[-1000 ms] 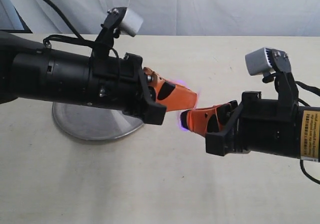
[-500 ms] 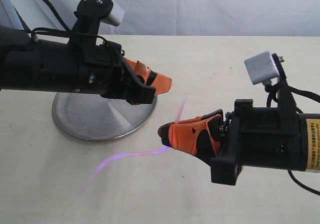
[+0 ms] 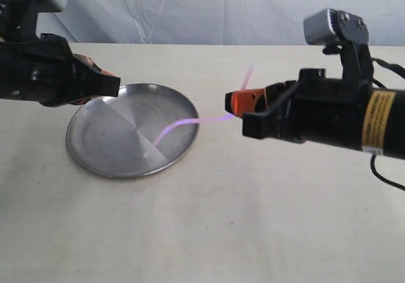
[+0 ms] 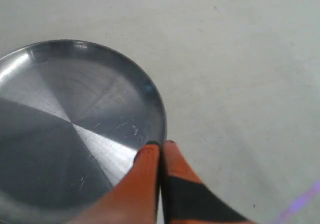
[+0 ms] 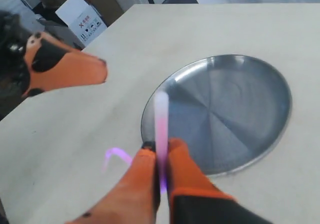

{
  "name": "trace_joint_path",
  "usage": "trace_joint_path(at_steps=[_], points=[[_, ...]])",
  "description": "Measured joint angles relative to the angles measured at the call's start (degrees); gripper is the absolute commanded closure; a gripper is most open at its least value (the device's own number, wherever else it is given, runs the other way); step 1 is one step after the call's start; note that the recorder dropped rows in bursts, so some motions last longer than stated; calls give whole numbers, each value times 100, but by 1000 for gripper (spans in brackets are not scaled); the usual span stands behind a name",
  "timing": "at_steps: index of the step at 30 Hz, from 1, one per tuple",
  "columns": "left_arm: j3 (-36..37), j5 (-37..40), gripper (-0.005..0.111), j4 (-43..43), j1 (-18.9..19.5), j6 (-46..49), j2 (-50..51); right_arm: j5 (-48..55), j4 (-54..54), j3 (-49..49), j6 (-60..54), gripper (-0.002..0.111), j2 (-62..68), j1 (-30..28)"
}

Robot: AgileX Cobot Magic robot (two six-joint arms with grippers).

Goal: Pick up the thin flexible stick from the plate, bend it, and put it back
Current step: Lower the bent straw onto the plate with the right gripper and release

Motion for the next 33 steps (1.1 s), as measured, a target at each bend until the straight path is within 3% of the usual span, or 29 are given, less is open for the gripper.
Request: trace_joint_path(at_steps=[4, 19, 27, 29, 33], points=[[229, 54, 107, 402, 0, -526, -624, 15, 22, -735, -50, 109, 889, 0], [390, 1294, 107, 3604, 0, -3429, -3130, -553, 22, -3438, 76, 109, 4475, 0], [390, 2066, 107, 4331, 10, -4086, -3808, -567, 22, -4152, 326, 109, 5340, 0], [390, 2202, 107, 4360, 10, -4111, -3931, -567, 22, -4194, 326, 103, 5447, 0], [390, 2479, 107, 4401, 10, -4123, -4130, -567, 11, -4217, 341, 77, 5562, 0]])
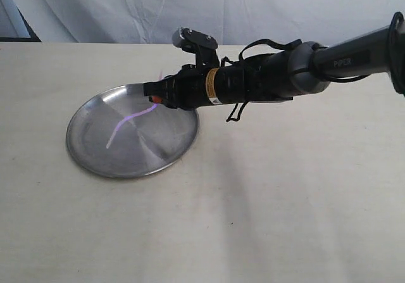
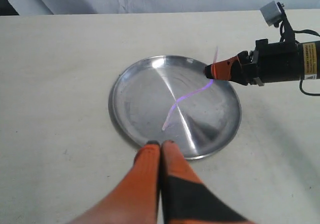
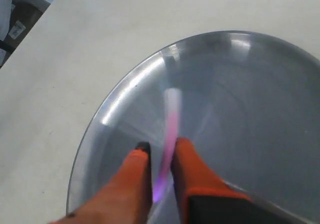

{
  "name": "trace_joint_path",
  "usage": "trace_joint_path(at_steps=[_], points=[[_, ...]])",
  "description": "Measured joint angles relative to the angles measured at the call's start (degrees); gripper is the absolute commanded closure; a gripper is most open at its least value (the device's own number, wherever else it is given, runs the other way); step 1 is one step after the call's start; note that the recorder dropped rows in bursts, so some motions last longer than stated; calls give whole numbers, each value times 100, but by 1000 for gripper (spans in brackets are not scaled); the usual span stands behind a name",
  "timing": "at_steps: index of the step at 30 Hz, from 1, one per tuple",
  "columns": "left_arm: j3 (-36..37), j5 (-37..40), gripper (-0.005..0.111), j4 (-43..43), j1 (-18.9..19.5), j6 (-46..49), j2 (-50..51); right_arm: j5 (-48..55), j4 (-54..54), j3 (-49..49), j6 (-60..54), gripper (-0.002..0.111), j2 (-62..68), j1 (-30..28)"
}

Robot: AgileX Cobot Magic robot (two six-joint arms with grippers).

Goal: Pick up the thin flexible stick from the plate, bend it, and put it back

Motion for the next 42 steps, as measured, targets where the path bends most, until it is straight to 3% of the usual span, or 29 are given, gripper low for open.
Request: trace_joint_path(at_steps=[2, 8, 11, 12, 15, 17, 18, 20, 22, 26, 33, 42], points=[[6, 61, 107, 39, 0, 0, -64, 0, 0, 0, 0, 71, 11, 0], [6, 241, 107, 112, 0, 0, -303, 0, -22, 0, 64, 69, 11, 0], [6, 407, 107, 209, 0, -12, -385, 116, -192, -11, 104, 56, -54, 0], [6, 466, 107, 208, 0, -11, -412, 187, -293, -11, 115, 47, -108, 0], [6, 576, 107, 218, 0, -85, -611, 724, -853, -34, 303, 45, -510, -35], [6, 645, 107, 218, 0, -85, -753, 1186, -1308, -34, 412, 54, -729, -56], [6, 672, 107, 218, 0, -85, -811, 1305, -1495, -34, 461, 77, -813, -56], [6, 708, 107, 218, 0, -97, -1046, 1657, -2069, -34, 749, 107, -1125, -56], [6, 678, 107, 292, 0, -97, -1566, 1760, -2850, 160, 1284, 109, -1786, -56], [6, 487, 107, 949, 0, -160, -2418, 2118, -3168, 1322, 1660, 109, -3348, -56], [6, 476, 107, 2035, 0, -516, -2574, 2296, -3213, 3329, 1744, 109, -5500, -56], [6, 476, 107, 2158, 0, -529, -2574, 1855, -3225, 3686, 1759, 109, -6433, -56]])
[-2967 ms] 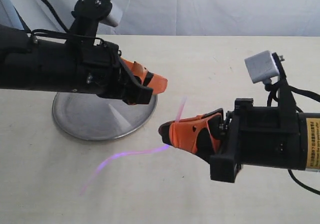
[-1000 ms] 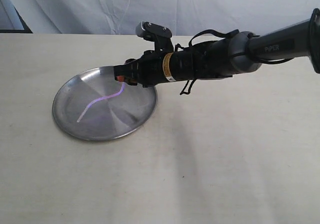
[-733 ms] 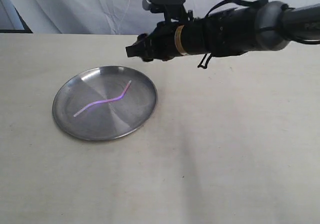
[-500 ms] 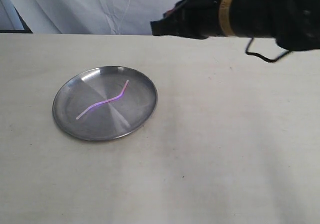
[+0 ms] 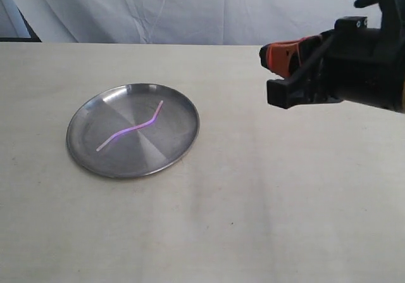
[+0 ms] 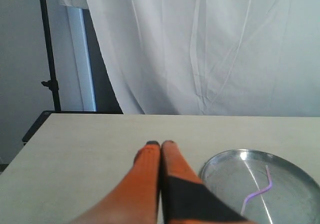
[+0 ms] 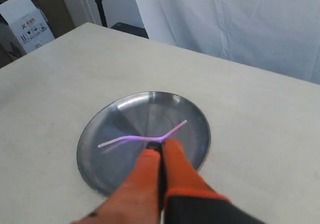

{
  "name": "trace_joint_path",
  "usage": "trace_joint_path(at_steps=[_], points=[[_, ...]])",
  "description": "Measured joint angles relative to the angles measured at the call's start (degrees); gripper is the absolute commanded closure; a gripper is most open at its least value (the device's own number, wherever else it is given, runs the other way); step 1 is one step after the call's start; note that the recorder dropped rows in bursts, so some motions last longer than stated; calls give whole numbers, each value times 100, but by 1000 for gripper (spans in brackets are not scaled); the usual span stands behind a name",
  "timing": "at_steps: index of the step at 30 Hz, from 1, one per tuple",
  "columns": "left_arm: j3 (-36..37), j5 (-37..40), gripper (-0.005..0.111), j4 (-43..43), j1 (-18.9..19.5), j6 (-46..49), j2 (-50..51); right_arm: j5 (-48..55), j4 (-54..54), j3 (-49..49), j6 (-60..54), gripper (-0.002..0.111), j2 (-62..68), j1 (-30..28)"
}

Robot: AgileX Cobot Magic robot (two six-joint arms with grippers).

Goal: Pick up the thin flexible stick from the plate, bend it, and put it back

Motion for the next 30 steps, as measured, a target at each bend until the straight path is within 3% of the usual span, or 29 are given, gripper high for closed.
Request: trace_joint_path(at_steps=[6, 12, 20, 22, 23, 25, 28, 30], points=[[0, 0, 107, 135, 21, -2, 0, 272, 0, 192, -229, 109, -1033, -141], [0, 0, 107, 150, 21, -13, 0, 421, 405, 1133, -17, 109, -2872, -969], [0, 0, 107, 180, 21, -13, 0, 514, 762, 1438, -151, 109, -3835, -1075], [0, 0, 107, 194, 21, -13, 0, 762, 2656, 1554, -1833, 109, -3843, -1075], [0, 0, 107, 198, 21, -13, 0, 1129, 4250, 1673, -3473, 109, -3847, -1075], [0, 0, 107, 198, 21, -13, 0, 1643, 6029, 1953, -5172, 109, -3857, -1075], [0, 0, 107, 198, 21, -13, 0, 2035, 7313, 2355, -6720, 109, -3970, -1147], [0, 0, 107, 198, 21, -13, 0, 2163, 8462, 2657, -8341, 109, -4239, -1424]])
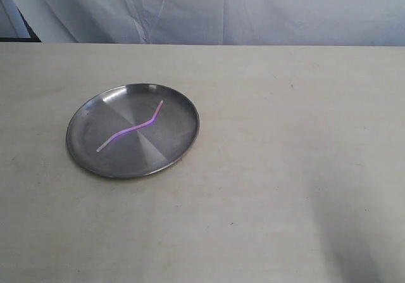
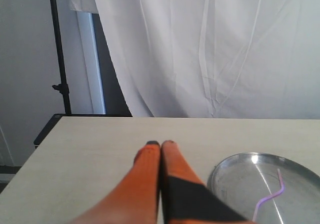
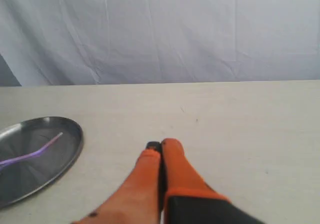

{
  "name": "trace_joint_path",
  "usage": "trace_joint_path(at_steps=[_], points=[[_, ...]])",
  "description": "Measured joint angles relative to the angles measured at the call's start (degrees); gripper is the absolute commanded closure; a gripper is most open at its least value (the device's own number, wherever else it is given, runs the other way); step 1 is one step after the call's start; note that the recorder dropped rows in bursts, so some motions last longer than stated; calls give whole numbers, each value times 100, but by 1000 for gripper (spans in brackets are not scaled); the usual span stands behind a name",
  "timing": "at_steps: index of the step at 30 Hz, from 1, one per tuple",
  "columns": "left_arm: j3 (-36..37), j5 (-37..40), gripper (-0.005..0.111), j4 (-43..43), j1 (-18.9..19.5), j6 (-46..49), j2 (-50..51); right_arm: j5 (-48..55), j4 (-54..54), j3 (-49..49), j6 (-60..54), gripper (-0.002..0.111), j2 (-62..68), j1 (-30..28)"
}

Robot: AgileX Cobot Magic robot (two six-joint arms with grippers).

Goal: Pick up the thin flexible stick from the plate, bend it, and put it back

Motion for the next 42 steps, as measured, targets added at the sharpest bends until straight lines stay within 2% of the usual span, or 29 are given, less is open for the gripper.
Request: trace_joint_path(at_steps=[2, 6, 13, 42], points=[[0, 0, 107, 0, 0, 0, 0, 22, 383, 233, -577, 109, -305, -265], [0, 0, 107, 0, 0, 0, 0, 81, 611, 698, -890, 109, -841, -584], [0, 0, 107, 10, 0, 0, 0, 599, 1516, 1041, -1878, 109, -1243, -636], [0, 0, 107, 10, 0, -12, 0, 697, 1570, 1144, -1976, 109, -1365, -636]])
